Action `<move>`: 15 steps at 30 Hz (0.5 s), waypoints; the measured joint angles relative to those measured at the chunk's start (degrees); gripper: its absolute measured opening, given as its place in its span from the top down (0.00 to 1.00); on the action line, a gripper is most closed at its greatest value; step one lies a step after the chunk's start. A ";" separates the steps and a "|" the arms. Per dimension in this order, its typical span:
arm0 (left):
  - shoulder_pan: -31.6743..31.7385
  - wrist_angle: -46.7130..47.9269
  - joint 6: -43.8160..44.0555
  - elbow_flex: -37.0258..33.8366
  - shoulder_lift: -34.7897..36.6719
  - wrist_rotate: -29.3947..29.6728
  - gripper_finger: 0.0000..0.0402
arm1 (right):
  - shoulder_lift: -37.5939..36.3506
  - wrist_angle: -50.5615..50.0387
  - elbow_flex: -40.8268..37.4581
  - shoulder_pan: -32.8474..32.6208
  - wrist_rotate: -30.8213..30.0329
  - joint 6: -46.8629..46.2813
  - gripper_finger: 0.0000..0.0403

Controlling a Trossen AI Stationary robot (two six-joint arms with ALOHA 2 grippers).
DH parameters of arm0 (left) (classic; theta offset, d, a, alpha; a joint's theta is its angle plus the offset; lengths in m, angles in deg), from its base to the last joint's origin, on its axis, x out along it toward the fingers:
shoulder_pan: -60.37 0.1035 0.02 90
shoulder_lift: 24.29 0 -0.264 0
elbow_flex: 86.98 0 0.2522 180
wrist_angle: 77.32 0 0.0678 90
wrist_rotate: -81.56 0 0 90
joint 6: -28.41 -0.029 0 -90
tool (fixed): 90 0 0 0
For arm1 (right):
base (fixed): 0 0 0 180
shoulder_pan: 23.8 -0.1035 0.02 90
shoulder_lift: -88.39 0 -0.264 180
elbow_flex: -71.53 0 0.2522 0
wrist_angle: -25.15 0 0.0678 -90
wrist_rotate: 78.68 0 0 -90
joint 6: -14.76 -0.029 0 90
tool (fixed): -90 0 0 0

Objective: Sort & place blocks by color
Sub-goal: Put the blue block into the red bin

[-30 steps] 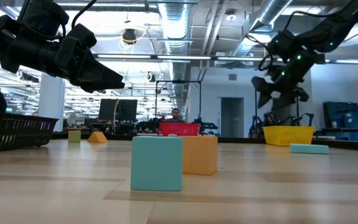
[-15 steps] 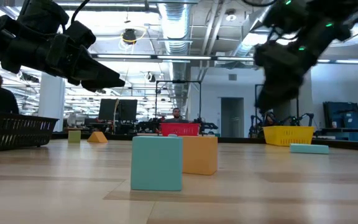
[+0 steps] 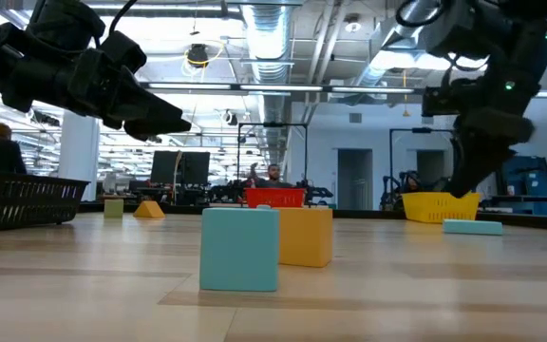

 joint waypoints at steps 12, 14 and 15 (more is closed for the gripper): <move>-0.02 0.22 0.78 0.00 0.00 -0.26 0.37 | -0.13 11.71 -10.50 4.29 9.92 5.99 0.33; -0.02 0.22 0.76 0.00 0.00 -0.26 0.37 | -0.27 13.78 -11.80 4.67 10.13 6.28 0.33; -0.02 0.23 0.78 0.00 0.00 -0.26 0.37 | -0.28 14.35 -12.15 4.77 10.11 6.24 0.33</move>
